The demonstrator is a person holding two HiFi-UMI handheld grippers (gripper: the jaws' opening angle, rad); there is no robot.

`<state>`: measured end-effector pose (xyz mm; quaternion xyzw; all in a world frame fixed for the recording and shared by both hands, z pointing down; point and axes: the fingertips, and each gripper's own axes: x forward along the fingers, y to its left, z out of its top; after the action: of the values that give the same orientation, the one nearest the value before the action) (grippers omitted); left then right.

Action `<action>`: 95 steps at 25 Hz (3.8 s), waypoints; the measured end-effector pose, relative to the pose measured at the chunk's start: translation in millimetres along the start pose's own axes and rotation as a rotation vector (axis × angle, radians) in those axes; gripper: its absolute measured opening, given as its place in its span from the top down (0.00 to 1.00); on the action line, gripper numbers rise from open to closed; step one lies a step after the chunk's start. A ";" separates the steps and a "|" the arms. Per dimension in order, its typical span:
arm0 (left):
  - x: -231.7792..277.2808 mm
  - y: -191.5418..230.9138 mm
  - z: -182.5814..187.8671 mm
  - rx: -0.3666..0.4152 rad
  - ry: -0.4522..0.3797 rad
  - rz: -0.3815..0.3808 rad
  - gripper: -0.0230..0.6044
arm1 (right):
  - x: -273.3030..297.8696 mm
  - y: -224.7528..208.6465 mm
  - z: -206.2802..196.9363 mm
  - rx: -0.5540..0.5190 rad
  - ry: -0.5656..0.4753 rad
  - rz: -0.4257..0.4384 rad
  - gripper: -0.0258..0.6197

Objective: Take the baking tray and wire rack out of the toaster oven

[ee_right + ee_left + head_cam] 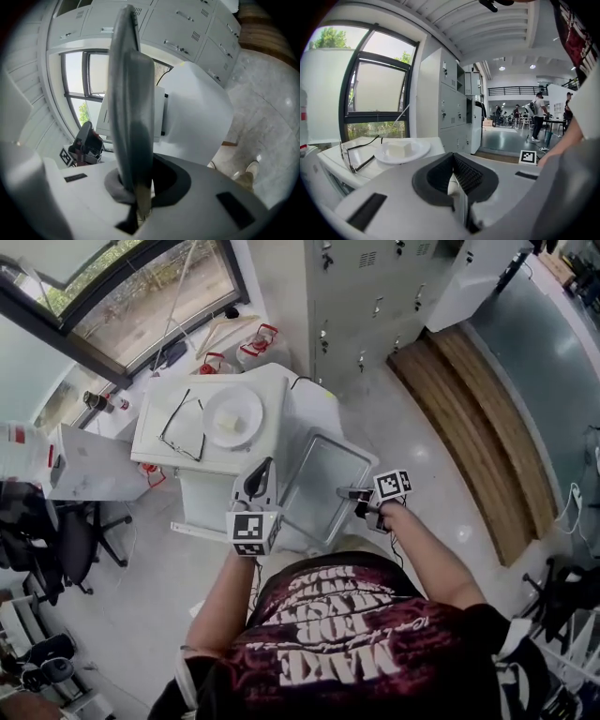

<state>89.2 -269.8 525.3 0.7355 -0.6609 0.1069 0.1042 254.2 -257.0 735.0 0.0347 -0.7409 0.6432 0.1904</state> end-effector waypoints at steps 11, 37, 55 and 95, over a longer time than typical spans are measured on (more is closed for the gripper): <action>8.4 -6.1 3.7 0.069 0.009 0.086 0.95 | 11.9 -39.0 38.0 -0.048 0.163 -0.030 0.95; 14.6 1.3 -3.9 0.054 0.075 0.108 0.95 | 28.7 -85.6 68.6 -0.223 0.346 -0.482 0.43; 2.9 -2.7 4.1 0.047 0.060 -0.146 0.95 | 4.5 -90.6 57.1 -0.344 0.205 -0.726 0.32; -249.0 58.3 -21.1 0.023 -0.096 -0.048 0.95 | 3.9 265.7 -150.5 -1.156 -0.647 -0.538 0.96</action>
<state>5.0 -33.2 472.7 0.7566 -0.6460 0.0765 0.0665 207.5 -65.6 501.6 0.2989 -0.9483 0.0357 0.1010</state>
